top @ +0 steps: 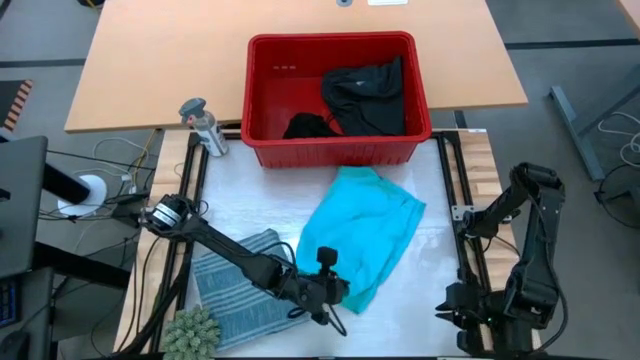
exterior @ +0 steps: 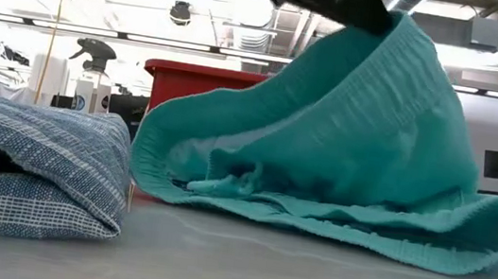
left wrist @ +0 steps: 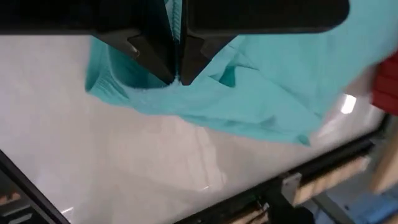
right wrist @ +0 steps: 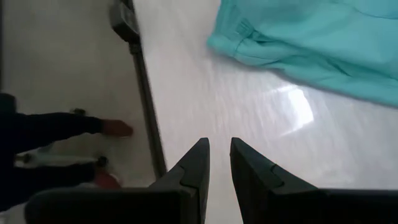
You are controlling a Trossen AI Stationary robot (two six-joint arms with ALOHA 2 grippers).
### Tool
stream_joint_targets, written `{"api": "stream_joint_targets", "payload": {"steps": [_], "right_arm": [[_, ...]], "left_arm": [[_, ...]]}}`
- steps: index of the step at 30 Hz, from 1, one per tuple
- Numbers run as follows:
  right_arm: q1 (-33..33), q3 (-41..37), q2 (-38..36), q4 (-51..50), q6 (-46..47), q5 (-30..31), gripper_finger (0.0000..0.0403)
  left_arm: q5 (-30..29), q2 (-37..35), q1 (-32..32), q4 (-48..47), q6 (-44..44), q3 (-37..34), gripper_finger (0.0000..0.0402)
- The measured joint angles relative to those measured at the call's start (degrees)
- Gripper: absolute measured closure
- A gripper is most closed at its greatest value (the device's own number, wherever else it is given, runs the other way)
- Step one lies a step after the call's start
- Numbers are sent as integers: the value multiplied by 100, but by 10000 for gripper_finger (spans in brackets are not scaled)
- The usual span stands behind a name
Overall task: Fold Laundry from Bin
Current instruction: Fold the light blue shorts from the red organizer bin
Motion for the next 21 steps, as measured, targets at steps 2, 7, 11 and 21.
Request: {"api": "stream_joint_targets", "payload": {"steps": [2, 7, 11, 21], "right_arm": [[-50, 0, 133, -26, 2, -2, 311], [-239, 0, 299, -33, -3, 0, 311], [-468, 0, 317, -119, 61, 159, 311], [-1814, -180, 374, -1177, 1392, 645, 348]], "left_arm": [[25, 3, 19, 236, -198, -55, 393], [33, 3, 32, 857, -141, -105, 393], [66, 3, 32, 1065, -172, -108, 399], [174, 294, 19, 1198, -612, -104, 401]]}}
